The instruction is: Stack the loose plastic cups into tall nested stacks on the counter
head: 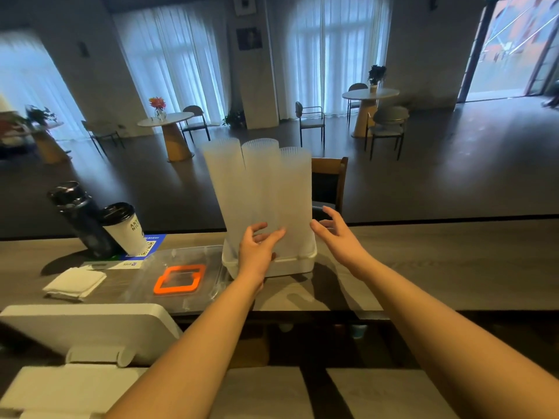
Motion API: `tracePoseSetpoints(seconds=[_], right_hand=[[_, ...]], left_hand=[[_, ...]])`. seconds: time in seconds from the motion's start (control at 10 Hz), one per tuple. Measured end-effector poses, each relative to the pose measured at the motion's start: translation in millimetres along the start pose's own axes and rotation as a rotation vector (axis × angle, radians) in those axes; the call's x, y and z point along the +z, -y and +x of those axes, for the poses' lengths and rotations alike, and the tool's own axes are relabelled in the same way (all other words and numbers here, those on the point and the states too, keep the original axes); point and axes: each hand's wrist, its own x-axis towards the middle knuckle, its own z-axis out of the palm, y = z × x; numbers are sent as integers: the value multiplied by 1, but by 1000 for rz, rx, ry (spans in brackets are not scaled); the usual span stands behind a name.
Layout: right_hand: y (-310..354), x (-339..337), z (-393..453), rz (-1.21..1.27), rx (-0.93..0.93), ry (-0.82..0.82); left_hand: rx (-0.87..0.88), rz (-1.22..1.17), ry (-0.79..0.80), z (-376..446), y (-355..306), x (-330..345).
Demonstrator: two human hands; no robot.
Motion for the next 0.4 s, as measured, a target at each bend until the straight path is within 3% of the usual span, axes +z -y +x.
tracePoseSetpoints(seconds=[0.2, 0.4], right_hand=[[34, -8, -37, 27, -259, -272], [93, 16, -60, 5, -442, -290]], left_hand=[[50, -68, 8, -23, -21, -24], [240, -201, 9, -56, -60, -53]])
